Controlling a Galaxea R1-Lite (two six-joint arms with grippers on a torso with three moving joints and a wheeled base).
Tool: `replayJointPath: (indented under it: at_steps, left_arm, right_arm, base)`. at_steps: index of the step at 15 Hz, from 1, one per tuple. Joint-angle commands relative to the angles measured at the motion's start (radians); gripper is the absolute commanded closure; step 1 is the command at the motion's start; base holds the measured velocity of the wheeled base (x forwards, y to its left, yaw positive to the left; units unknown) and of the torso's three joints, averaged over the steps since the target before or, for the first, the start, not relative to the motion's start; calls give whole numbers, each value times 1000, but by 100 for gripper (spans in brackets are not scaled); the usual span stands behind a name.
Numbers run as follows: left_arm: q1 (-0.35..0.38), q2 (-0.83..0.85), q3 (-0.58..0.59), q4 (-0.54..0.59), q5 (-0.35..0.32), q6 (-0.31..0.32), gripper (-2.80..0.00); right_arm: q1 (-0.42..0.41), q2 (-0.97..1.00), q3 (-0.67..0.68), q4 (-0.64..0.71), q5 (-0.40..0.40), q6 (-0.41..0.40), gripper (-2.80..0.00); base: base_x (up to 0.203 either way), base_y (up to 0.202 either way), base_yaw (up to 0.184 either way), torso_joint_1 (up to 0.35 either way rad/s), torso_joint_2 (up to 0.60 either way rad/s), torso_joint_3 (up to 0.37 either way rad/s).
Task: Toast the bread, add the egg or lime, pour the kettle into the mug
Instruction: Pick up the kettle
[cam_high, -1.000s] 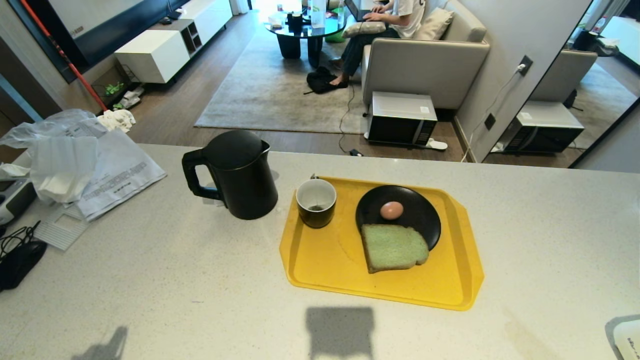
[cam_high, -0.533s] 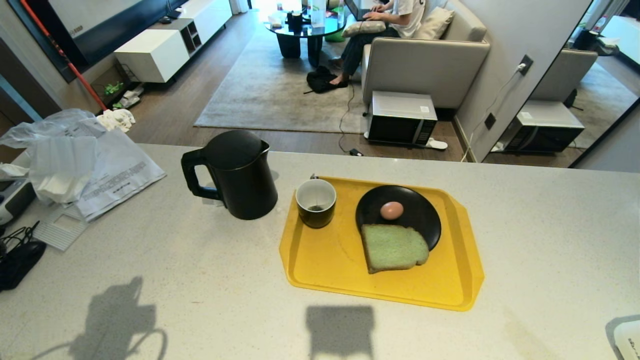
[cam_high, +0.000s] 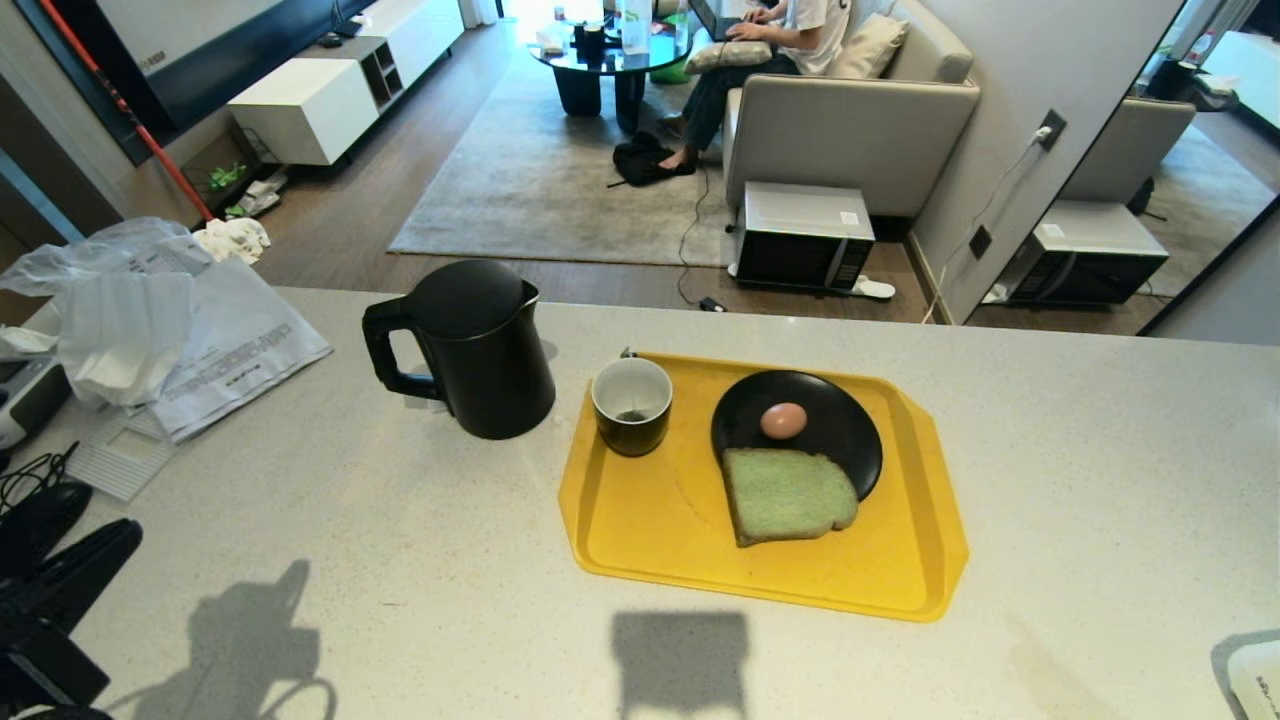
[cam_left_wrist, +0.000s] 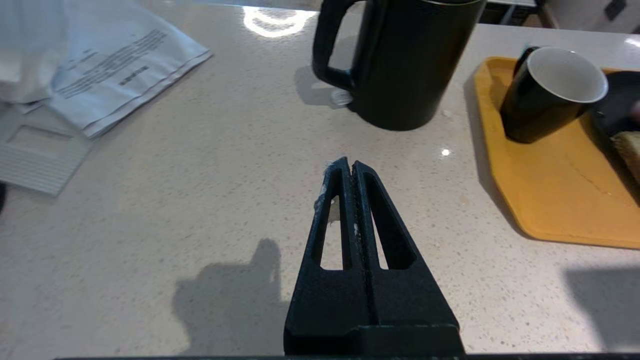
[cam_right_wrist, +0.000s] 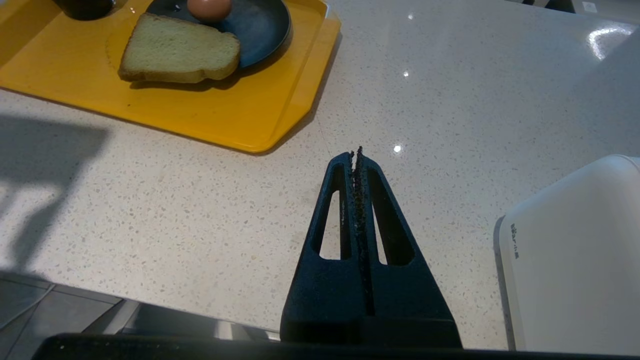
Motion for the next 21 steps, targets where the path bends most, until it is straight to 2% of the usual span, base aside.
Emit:
replayJointPath:
  at_steps: [1, 5, 9, 13, 15, 18, 21]
  left_arm:
    - [18, 101, 39, -94, -23, -7, 0]
    - [66, 234, 38, -222, -25, -15, 0]
    - [82, 404, 23, -352, -31, -19, 0]
    - [140, 580, -109, -391, -123, -14, 0]
    - [152, 662, -169, -394, -168, 9, 0]
    - [131, 775, -221, -393, -193, 100, 0]
    - [49, 828, -292, -386, -189, 140, 0]
  right_arm:
    - [0, 0, 2, -2, 1, -1, 0]
    - [0, 0, 2, -1, 1, -1, 0]
    - [0, 0, 2, -1, 1, -1, 0]
    - [0, 2, 2, -1, 1, -1, 0]
    - [0, 2, 2, -1, 1, -1, 0]
    - [0, 0, 2, -1, 1, -1, 0]
    - [0, 0, 2, -1, 1, -1, 0]
  base:
    - [0, 0, 0, 0, 0, 0]
    - [0, 0, 0, 0, 0, 0]
    - [0, 0, 0, 0, 0, 0]
    - [0, 0, 0, 0, 0, 0]
    - [0, 0, 0, 0, 0, 0]
    - [0, 0, 0, 0, 0, 0]
    - [0, 0, 0, 0, 0, 0]
